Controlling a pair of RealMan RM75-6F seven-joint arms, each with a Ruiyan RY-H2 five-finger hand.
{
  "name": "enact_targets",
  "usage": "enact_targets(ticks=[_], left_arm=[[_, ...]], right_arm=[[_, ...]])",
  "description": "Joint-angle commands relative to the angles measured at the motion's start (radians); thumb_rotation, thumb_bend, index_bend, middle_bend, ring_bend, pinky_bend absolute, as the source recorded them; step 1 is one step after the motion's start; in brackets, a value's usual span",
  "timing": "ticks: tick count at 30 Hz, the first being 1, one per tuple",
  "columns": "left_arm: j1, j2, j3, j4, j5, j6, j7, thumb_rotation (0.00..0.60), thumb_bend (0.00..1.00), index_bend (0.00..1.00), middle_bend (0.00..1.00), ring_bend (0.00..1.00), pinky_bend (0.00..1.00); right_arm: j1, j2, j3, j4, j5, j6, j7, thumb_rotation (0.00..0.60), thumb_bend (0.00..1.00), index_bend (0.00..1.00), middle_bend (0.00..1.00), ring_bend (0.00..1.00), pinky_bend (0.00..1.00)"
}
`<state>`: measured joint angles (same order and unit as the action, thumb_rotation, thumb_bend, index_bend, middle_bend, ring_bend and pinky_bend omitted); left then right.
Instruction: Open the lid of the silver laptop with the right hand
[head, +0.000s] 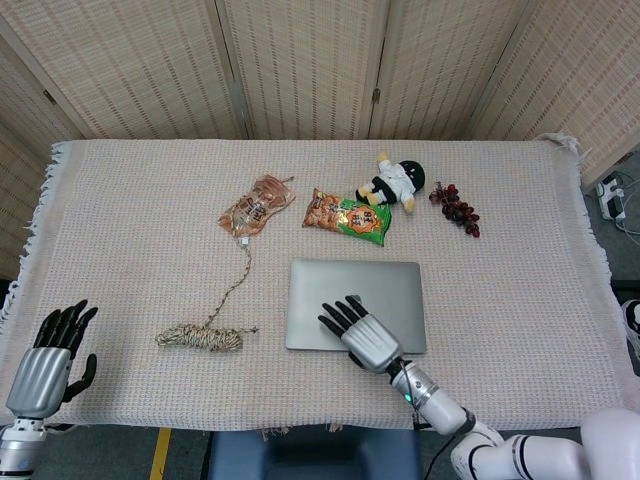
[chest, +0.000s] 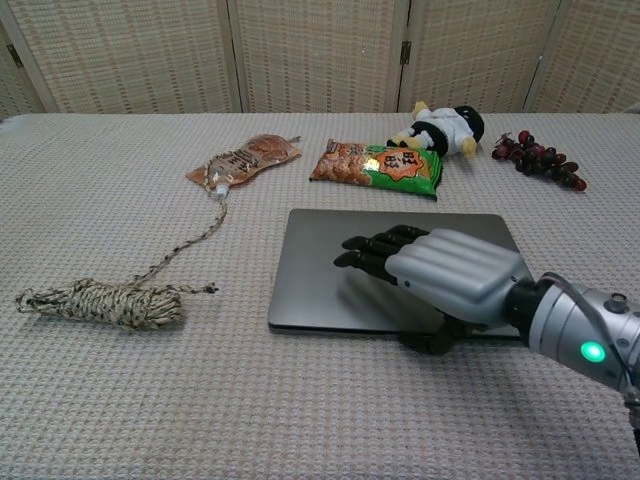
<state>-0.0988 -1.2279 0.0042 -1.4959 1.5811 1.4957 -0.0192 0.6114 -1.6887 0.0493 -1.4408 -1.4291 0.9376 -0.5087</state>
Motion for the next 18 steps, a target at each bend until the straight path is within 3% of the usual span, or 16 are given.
enact_targets(ticks=[1, 7, 18], left_arm=[[-0.009, -0.008, -0.001, 0.017, 0.005, -0.009, -0.005, 0.600, 0.63, 0.05, 0.05, 0.01, 0.00], [-0.055, -0.021, 0.011, 0.047, 0.048, -0.060, -0.039, 0.600, 0.63, 0.07, 0.05, 0.02, 0.00], [-0.217, -0.052, 0.059, 0.054, 0.166, -0.252, -0.112, 0.600, 0.63, 0.09, 0.06, 0.04, 0.00]], right_arm=[[0.003, -0.010, 0.000, 0.017, -0.009, 0.016, -0.016, 0.600, 0.57, 0.00, 0.00, 0.00, 0.00], [0.011, -0.038, 0.003, 0.059, -0.028, 0.051, -0.085, 0.600, 0.64, 0.00, 0.00, 0.00, 0.00], [0.044, -0.053, 0.064, 0.027, 0.027, 0.079, -0.322, 0.600, 0.64, 0.00, 0.00, 0.00, 0.00]])
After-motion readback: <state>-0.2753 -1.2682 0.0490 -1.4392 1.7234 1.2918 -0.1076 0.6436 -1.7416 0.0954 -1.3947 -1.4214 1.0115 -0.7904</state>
